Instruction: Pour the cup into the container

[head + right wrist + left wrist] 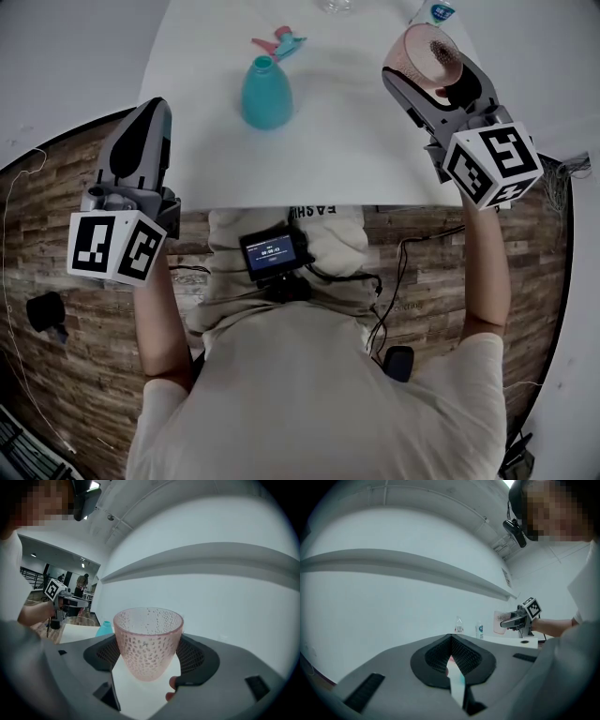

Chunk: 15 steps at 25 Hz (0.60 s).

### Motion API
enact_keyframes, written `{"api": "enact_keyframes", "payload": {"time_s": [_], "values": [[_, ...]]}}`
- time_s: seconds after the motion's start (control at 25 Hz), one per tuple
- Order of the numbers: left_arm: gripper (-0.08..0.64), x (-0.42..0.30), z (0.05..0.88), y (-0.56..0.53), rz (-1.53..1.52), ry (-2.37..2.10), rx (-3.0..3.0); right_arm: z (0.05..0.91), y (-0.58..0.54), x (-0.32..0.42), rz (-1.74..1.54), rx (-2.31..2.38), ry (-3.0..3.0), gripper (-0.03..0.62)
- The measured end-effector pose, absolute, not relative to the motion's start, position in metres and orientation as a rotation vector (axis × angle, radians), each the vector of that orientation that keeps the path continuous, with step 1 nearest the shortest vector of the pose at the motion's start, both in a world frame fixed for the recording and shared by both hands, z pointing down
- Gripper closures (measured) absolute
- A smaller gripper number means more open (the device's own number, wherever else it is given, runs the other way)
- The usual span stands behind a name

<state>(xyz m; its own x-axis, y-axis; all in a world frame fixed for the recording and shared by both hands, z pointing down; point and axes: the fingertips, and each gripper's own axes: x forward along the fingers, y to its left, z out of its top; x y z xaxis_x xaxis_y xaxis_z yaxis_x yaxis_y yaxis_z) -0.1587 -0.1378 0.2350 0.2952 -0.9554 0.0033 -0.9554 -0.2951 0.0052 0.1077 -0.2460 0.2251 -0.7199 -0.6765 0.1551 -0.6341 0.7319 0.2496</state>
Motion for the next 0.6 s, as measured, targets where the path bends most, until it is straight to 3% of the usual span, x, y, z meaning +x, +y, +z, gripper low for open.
{"api": "enact_keyframes", "payload": {"time_s": [0.6], "values": [[0.551, -0.156, 0.24, -0.138, 0.016, -1.861, 2.515, 0.241, -0.25, 0.126, -0.203, 1.068, -2.676, 0.225]]}}
